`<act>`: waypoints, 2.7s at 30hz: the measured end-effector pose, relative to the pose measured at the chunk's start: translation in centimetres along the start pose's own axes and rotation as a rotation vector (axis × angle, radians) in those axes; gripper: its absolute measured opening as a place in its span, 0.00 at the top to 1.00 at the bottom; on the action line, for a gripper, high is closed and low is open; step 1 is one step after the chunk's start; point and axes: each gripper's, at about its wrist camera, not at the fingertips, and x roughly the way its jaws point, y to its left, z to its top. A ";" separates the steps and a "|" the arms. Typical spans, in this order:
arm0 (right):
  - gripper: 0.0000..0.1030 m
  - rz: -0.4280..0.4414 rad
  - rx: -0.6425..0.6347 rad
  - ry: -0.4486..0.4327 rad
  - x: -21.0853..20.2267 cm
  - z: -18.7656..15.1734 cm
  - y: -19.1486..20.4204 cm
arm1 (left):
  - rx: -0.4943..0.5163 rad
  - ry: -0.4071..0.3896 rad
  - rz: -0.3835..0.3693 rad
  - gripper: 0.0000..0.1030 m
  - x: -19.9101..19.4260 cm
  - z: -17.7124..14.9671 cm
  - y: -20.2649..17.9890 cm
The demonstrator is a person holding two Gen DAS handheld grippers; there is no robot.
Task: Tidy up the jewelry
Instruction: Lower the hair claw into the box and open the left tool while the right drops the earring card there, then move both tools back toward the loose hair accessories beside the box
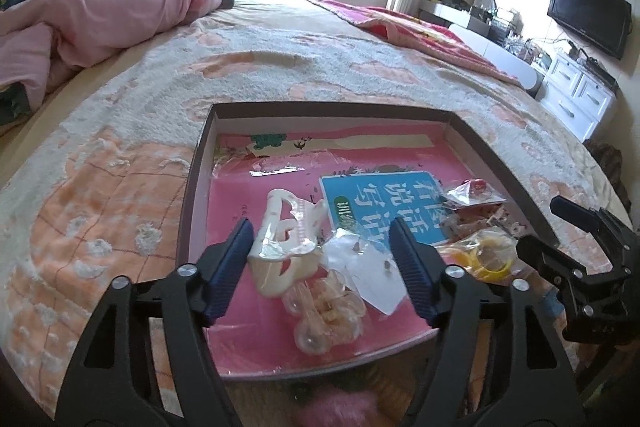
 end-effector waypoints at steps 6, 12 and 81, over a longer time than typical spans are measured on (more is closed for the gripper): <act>0.07 -0.010 -0.011 -0.047 -2.1 -0.6 0.1 | -0.018 -0.044 -0.005 0.23 -2.4 -0.3 0.0; 0.07 -0.016 -0.031 -0.075 -3.7 -0.9 0.4 | -0.035 -0.083 -0.005 0.16 -4.7 -0.7 0.1; 0.07 0.151 -0.067 0.120 -2.9 -8.2 12.3 | -0.042 0.080 -0.031 0.26 -8.0 -7.2 4.0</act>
